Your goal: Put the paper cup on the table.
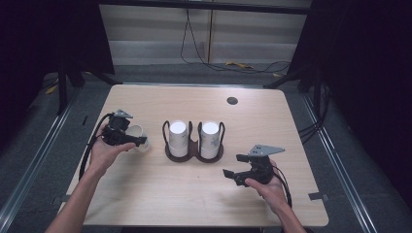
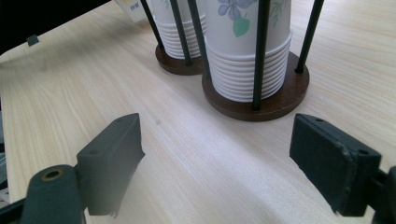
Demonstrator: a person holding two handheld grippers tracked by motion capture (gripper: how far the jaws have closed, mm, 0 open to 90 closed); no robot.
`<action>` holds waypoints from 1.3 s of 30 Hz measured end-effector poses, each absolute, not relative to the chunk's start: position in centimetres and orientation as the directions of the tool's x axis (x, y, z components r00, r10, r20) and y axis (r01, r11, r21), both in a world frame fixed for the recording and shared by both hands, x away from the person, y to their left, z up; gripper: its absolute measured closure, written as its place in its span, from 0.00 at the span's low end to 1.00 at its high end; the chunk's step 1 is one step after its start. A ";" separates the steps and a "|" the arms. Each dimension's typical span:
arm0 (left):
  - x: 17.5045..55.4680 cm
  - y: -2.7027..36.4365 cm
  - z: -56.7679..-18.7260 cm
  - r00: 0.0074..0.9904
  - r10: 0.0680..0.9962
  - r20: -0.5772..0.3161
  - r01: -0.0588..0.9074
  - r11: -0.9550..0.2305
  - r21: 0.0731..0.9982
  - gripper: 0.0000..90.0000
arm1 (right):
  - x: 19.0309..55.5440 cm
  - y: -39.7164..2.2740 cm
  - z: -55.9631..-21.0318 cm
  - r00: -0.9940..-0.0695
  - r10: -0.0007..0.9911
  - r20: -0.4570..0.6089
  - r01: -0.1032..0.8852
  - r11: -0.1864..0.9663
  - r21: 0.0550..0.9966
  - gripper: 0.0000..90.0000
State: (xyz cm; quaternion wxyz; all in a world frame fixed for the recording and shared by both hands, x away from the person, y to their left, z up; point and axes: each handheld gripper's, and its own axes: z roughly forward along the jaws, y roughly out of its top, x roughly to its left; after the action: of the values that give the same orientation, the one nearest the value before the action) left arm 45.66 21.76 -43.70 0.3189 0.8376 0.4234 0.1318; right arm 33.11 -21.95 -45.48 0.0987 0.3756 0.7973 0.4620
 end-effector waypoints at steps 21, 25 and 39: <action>46.7 21.0 -44.9 0.588 0.809 -0.021 0.646 -0.453 0.615 0.20 | 33.1 -21.8 -45.8 -0.699 0.692 0.183 0.516 0.310 0.798 0.18; 46.8 20.7 -45.3 0.580 0.815 -0.021 0.655 -0.451 0.607 0.18 | 33.2 -21.8 -45.8 -0.698 0.693 0.182 0.516 0.311 0.798 0.18; 45.6 21.3 -45.5 0.572 0.816 -0.078 0.658 -0.400 0.638 0.18 | 33.1 -21.9 -45.7 -0.700 0.690 0.185 0.515 0.307 0.801 0.18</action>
State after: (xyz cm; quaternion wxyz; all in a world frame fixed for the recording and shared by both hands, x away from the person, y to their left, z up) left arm 45.63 21.26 -45.53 0.3187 0.8274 0.4454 0.1246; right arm 33.06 -21.89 -45.74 0.0967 0.3753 0.8025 0.4536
